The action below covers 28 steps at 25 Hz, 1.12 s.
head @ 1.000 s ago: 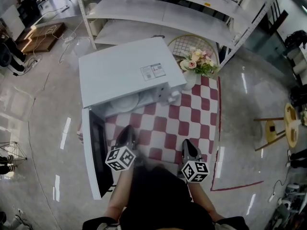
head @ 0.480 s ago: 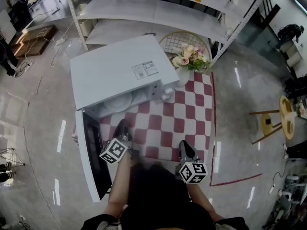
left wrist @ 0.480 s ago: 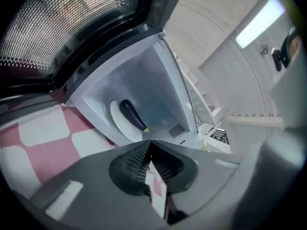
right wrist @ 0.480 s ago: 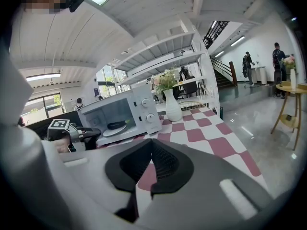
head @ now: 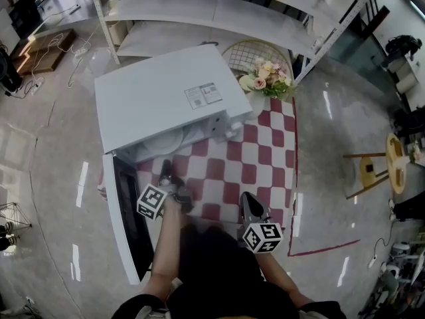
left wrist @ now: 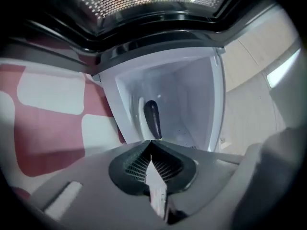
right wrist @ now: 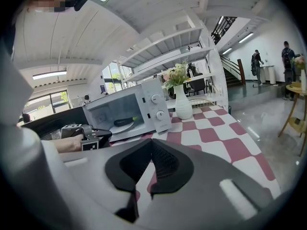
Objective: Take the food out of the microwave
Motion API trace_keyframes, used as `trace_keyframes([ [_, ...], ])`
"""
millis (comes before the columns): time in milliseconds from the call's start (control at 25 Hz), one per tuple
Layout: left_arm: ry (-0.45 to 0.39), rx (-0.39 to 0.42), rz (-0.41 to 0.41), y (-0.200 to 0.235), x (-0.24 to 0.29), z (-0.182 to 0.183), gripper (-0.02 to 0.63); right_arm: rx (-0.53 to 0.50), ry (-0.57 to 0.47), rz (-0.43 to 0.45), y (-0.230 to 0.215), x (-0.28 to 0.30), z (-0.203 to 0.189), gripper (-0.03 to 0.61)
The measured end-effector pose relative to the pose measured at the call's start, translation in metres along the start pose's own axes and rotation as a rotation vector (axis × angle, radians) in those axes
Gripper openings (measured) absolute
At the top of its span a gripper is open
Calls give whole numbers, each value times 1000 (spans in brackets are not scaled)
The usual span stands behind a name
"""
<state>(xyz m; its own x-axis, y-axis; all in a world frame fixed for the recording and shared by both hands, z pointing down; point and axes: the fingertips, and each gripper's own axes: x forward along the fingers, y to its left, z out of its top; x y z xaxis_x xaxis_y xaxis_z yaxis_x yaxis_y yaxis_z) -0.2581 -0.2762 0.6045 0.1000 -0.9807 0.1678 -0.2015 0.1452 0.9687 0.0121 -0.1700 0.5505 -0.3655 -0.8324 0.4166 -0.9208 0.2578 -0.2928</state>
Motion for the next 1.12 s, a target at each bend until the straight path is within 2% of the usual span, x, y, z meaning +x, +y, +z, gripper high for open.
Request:
trace_keyframes([
  [200,-13,-108,-17,2,13,-1,81,-15,24,14,9,13,-3,2],
  [480,14,-168,12,8,31,-7,127,-19,46,23,14,24,-7,2],
  [1000,-37,-291,52,23,43,4,121,-53,96,2,-1,27,-20,2],
  [1120,-35,-298,52,24,44,3,77,-45,99,-6,-3,27,-23,2],
])
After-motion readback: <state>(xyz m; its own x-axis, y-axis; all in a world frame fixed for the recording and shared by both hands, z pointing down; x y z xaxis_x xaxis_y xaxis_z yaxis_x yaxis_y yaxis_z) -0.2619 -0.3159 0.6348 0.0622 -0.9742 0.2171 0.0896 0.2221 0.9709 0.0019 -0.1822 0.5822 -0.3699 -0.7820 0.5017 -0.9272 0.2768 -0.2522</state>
